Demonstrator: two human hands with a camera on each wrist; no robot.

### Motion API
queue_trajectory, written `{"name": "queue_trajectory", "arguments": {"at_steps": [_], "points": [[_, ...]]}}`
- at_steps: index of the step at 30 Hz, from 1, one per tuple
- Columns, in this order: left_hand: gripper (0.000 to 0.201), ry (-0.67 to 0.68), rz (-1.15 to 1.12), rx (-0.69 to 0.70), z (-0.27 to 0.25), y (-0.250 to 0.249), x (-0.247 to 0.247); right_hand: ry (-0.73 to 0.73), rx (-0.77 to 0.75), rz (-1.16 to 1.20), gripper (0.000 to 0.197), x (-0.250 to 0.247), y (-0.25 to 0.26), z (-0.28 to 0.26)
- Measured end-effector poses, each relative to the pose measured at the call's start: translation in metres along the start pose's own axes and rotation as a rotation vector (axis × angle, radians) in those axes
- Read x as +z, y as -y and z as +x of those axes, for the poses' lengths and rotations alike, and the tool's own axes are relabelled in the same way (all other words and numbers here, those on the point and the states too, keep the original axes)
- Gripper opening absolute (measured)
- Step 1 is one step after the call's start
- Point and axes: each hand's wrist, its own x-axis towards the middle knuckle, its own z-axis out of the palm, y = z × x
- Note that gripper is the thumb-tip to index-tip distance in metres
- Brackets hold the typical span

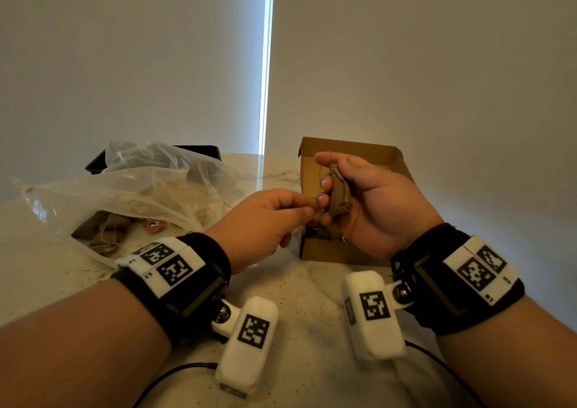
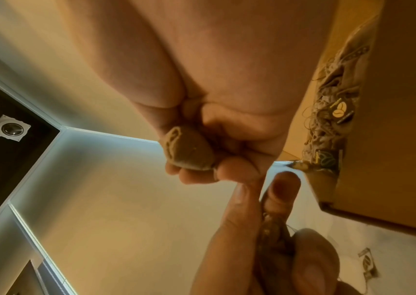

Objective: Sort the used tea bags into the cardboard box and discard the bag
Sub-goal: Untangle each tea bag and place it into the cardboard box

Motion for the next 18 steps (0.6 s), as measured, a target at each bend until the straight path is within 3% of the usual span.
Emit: {"name": "queue_trajectory", "arguments": {"at_steps": [8,18], "points": [[0.012,0.055,0.07,0.056,-0.0019,-0.0019,0.0004,0.042,-0.002,0.033,0.031,0.0039,-0.0014,-0.0007],[0.009,0.058,0.12,0.026,-0.0017,-0.0005,0.0012,0.022,-0.046,0.047,0.03,0.0003,0.0017,0.0002]]}}
